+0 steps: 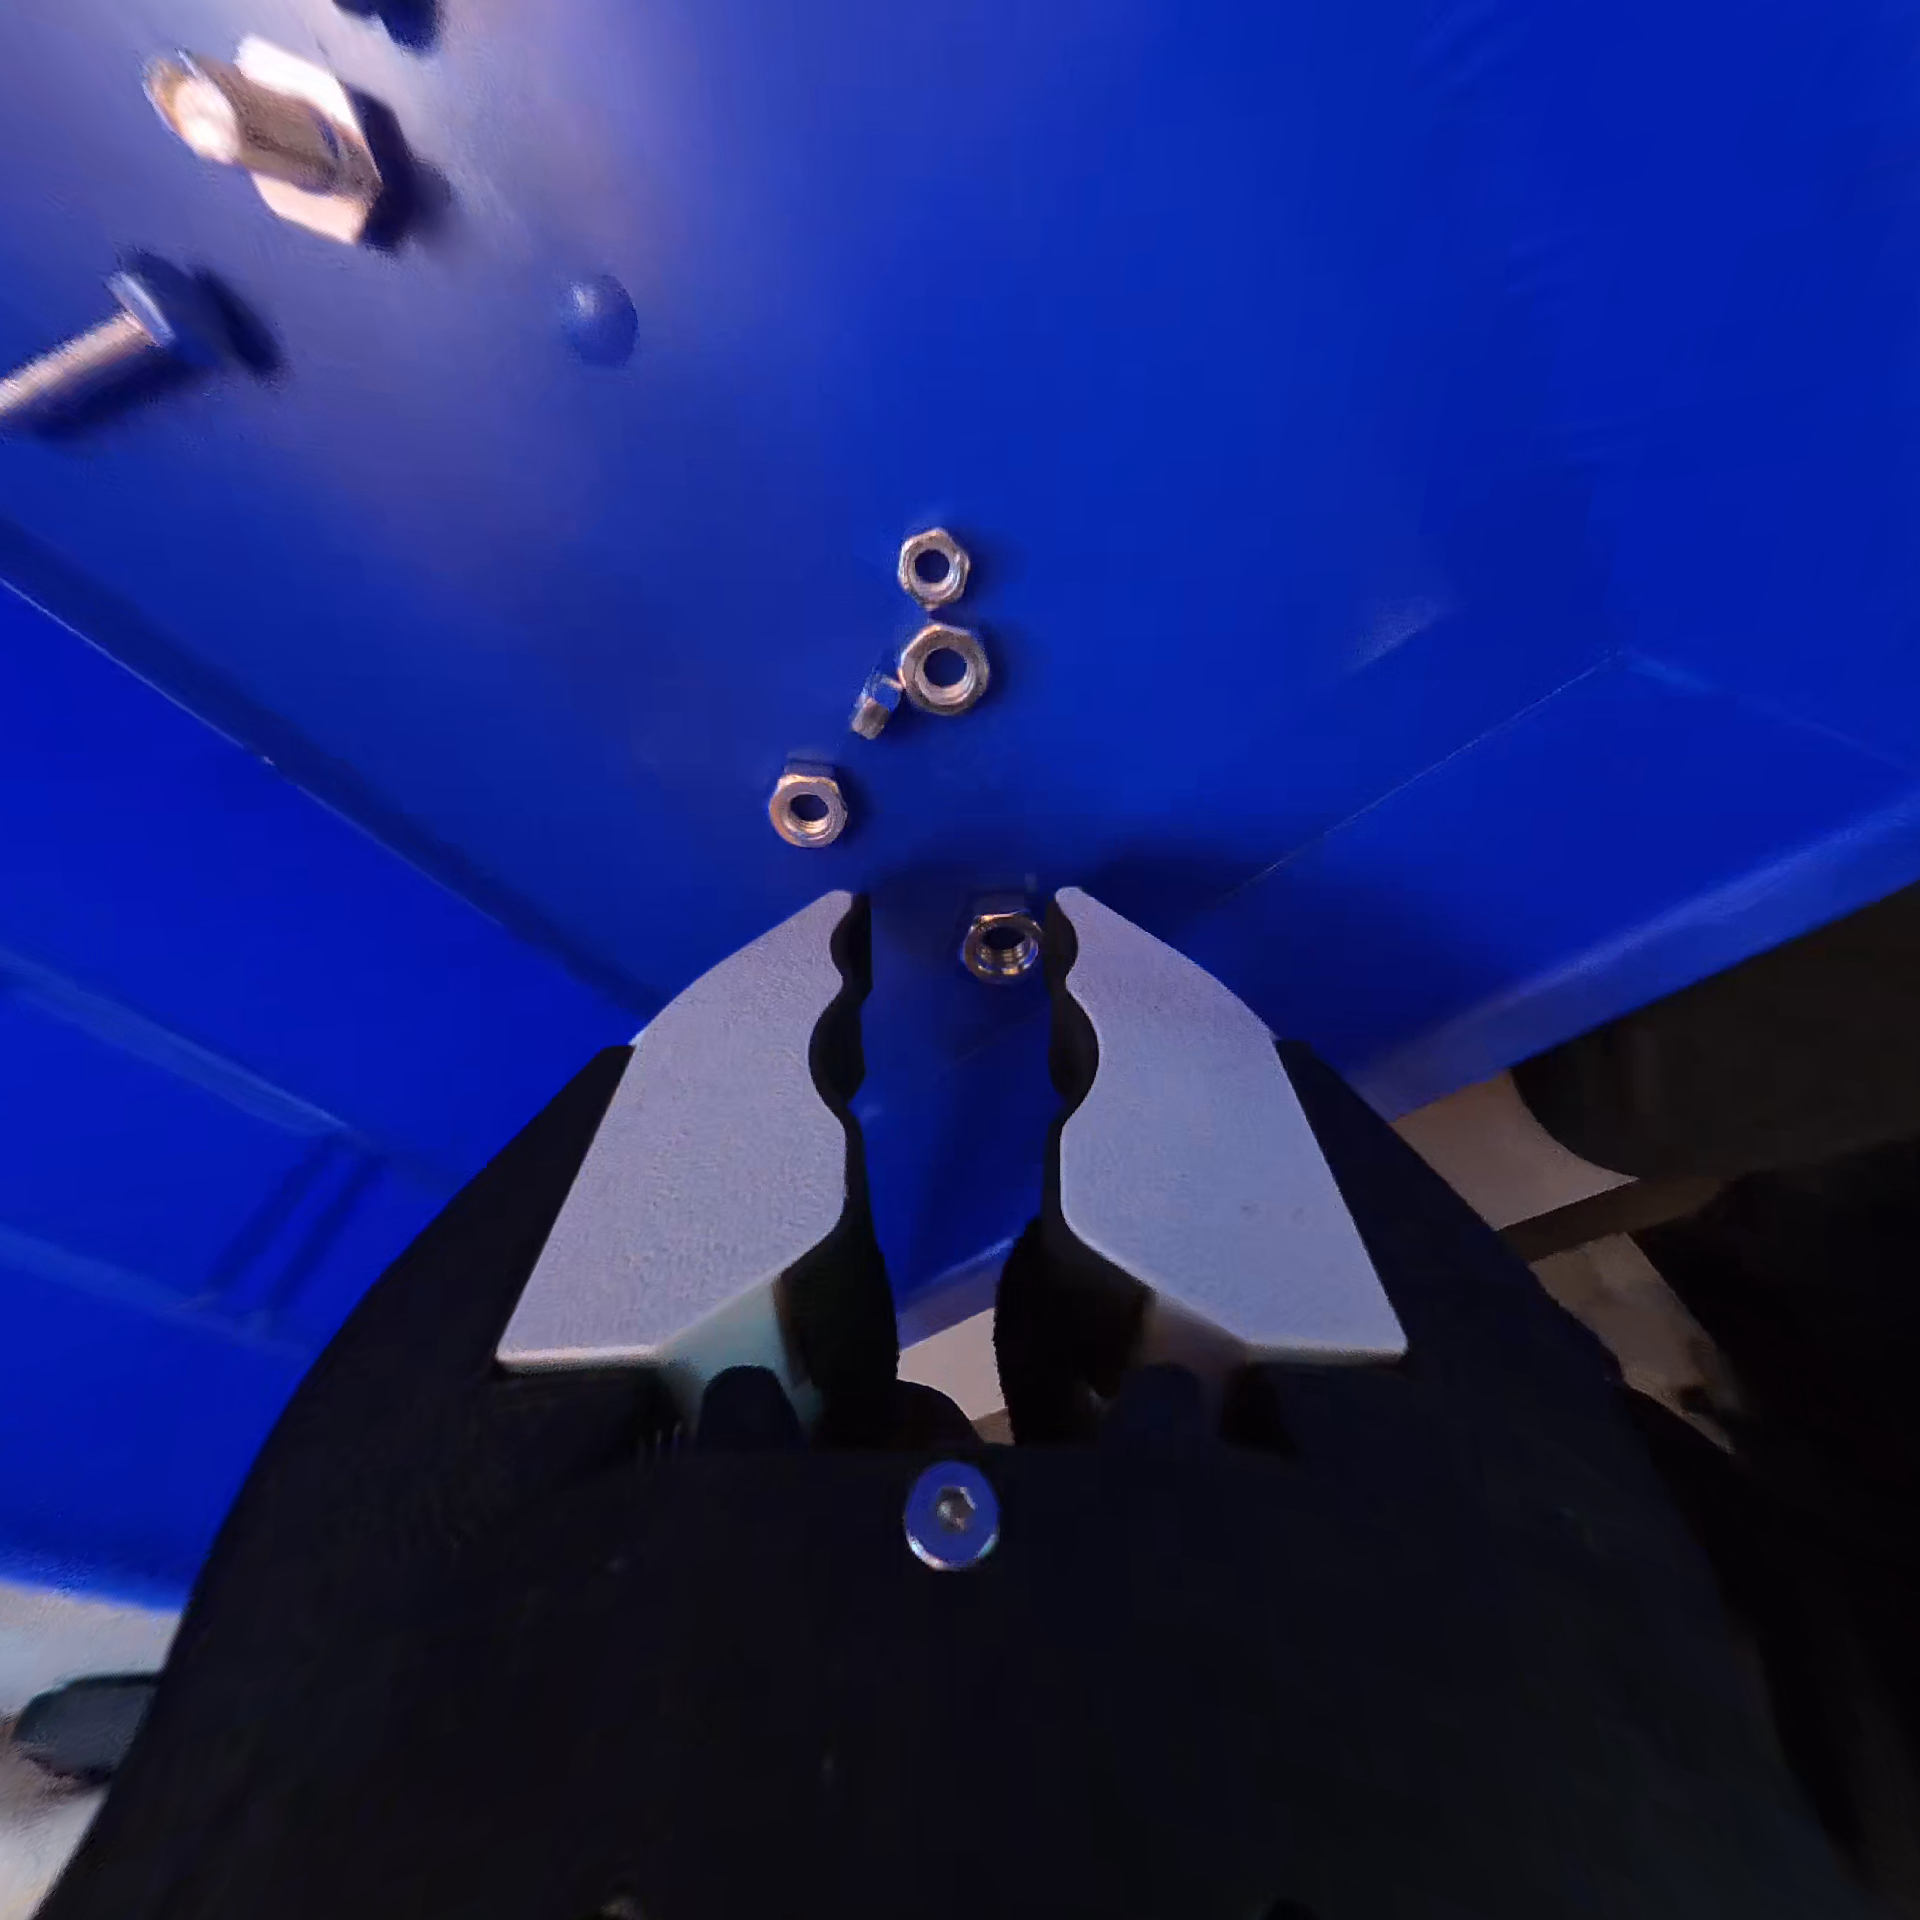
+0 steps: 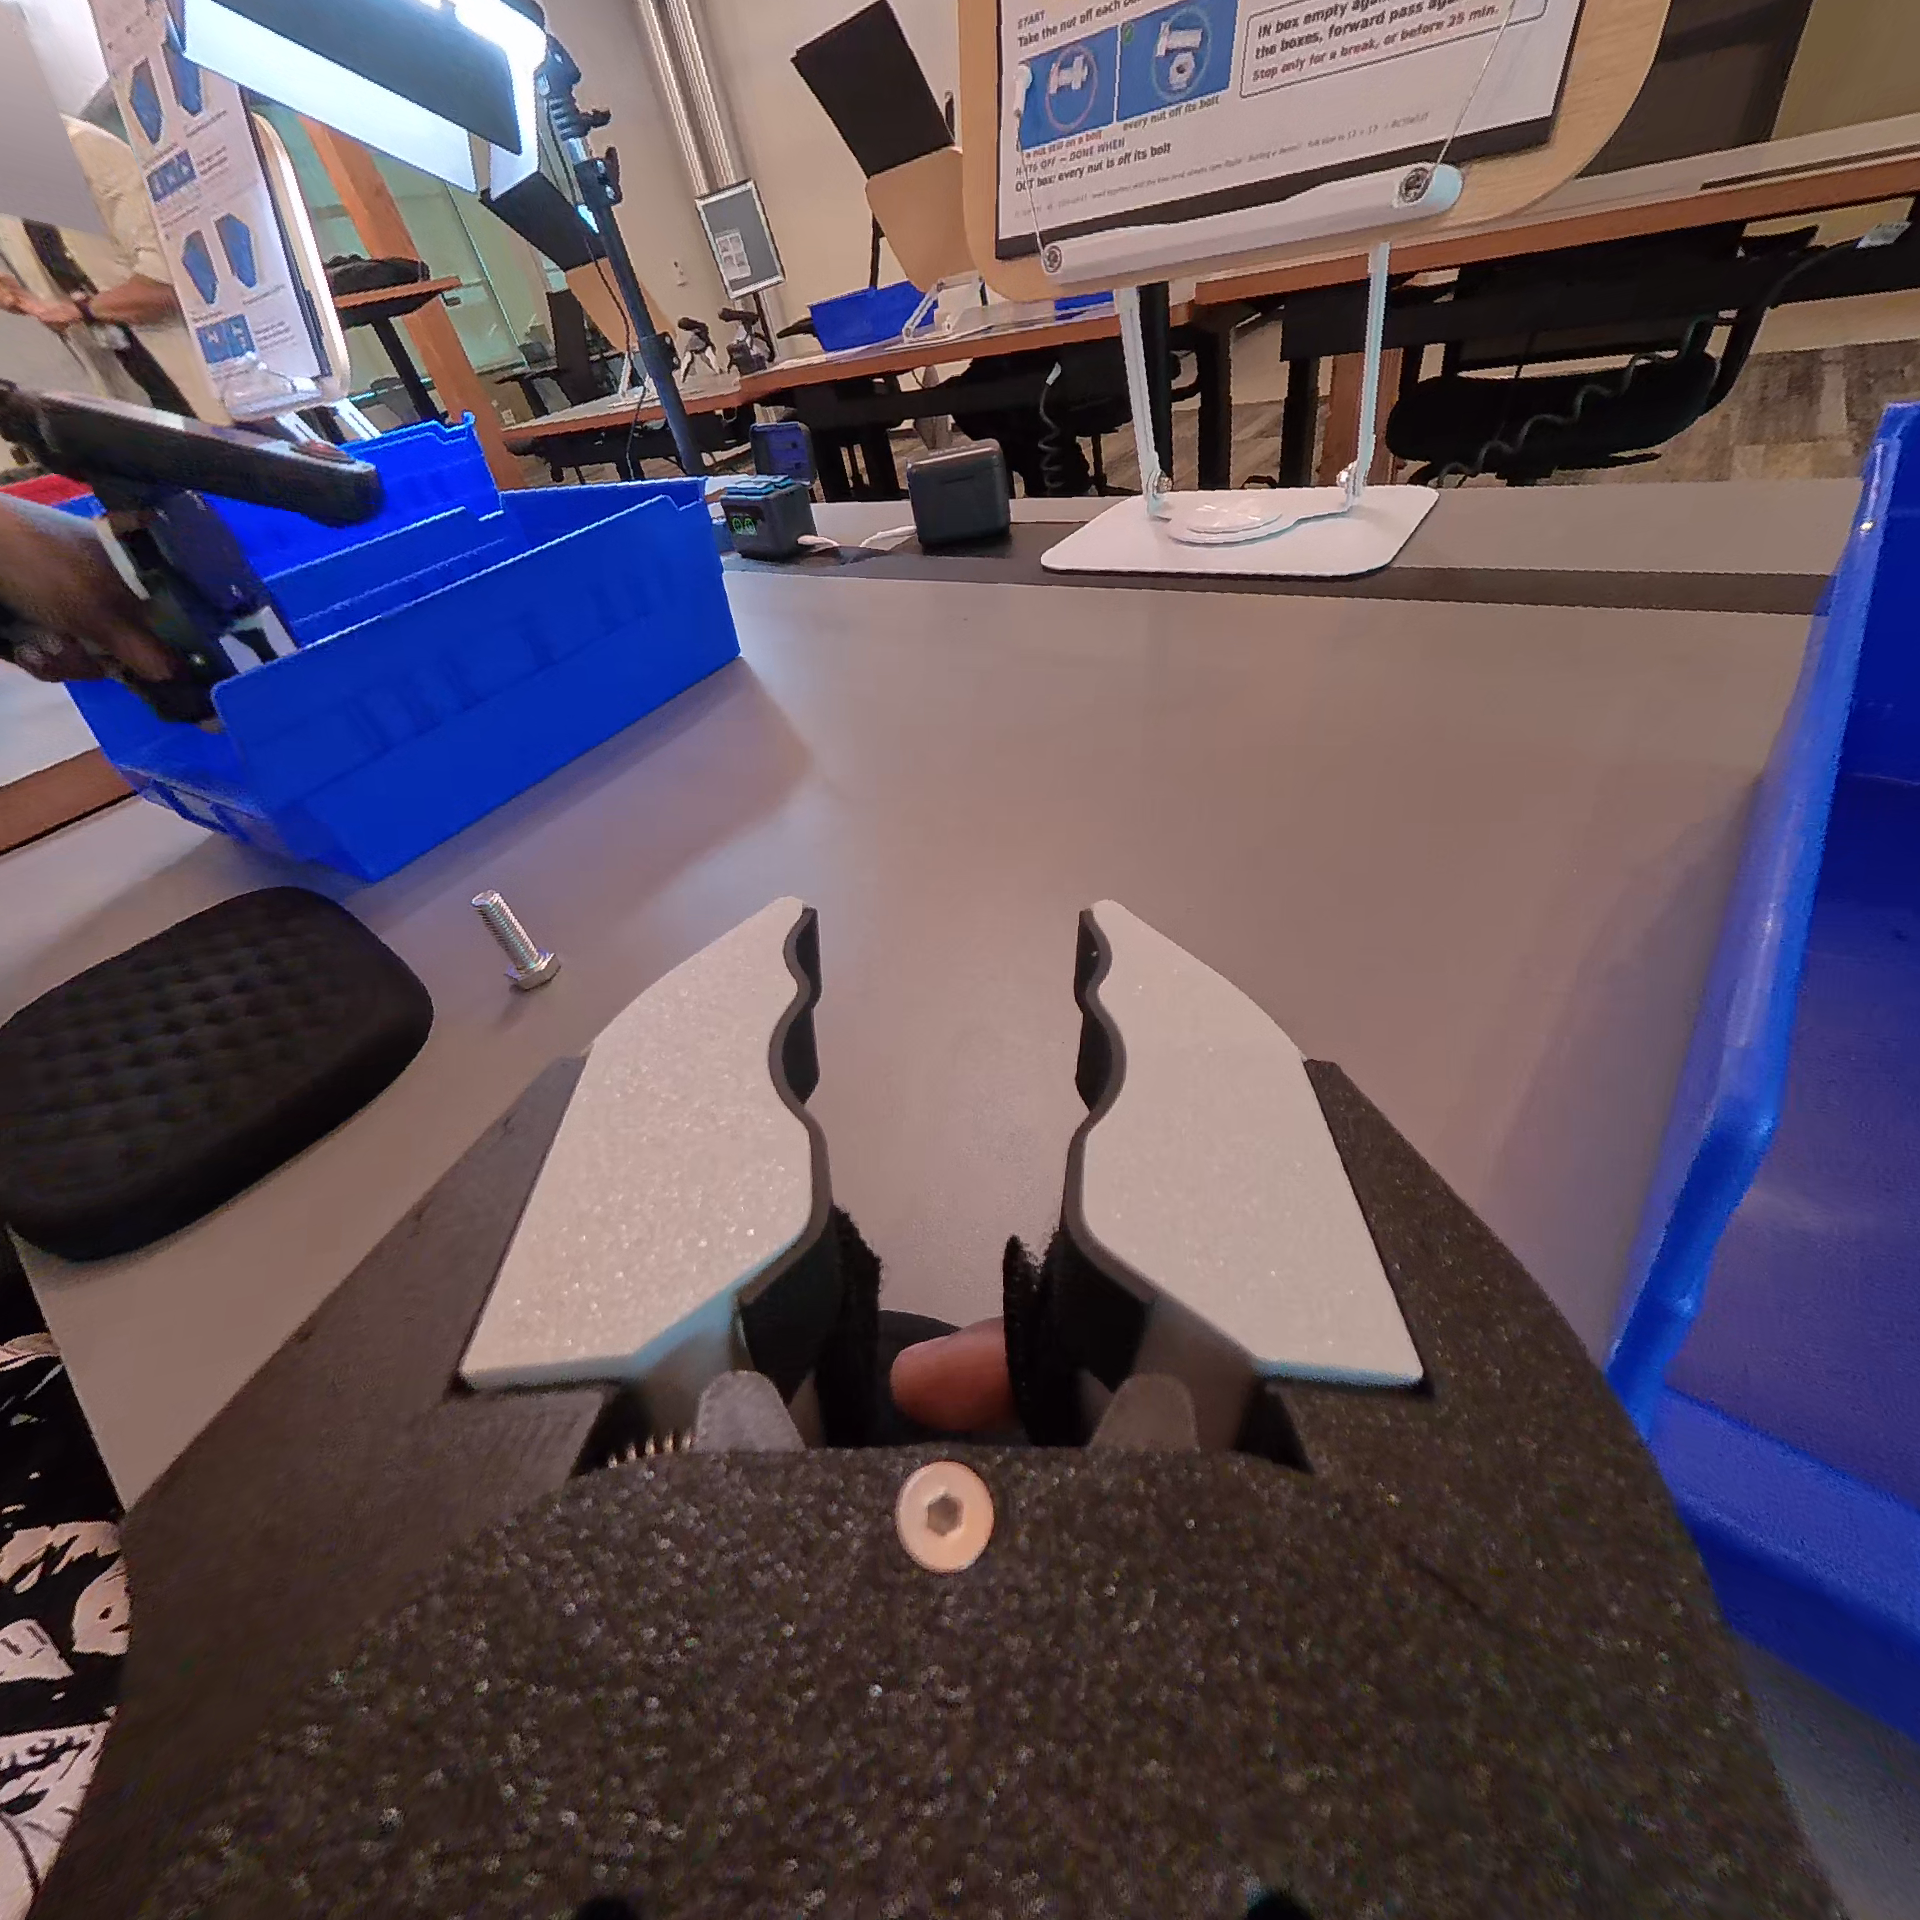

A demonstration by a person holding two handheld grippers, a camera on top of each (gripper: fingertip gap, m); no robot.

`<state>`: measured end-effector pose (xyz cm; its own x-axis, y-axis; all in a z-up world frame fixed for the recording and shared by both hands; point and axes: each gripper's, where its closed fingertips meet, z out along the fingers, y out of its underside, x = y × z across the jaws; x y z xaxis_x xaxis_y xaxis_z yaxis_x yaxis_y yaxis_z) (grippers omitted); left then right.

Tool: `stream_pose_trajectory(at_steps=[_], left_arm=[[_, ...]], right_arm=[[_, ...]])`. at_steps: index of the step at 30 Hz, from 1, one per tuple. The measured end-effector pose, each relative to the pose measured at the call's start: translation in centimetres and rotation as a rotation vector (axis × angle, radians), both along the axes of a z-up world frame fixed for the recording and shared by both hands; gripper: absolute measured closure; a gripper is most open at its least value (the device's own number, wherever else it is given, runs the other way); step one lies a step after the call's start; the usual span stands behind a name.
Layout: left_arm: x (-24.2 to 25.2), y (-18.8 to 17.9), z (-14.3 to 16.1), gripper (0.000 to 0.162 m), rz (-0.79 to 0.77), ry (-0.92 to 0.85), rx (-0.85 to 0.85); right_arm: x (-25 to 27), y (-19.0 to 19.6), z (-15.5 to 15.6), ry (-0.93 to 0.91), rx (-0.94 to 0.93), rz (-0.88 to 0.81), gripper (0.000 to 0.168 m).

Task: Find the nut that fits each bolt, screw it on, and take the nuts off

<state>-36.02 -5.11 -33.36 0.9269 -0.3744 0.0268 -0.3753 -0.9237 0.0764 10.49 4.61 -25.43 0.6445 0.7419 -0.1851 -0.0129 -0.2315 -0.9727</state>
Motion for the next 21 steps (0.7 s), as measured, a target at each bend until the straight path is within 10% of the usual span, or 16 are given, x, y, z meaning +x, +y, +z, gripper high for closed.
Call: stream_pose_trajectory(at_steps=[21], left_arm=[[0.5, -1.0, 0.1, 0.142, -0.031, -0.059, 0.020]], right_arm=[[0.1, 0.1, 0.0, 0.006, -0.005, -0.004, 0.121]])
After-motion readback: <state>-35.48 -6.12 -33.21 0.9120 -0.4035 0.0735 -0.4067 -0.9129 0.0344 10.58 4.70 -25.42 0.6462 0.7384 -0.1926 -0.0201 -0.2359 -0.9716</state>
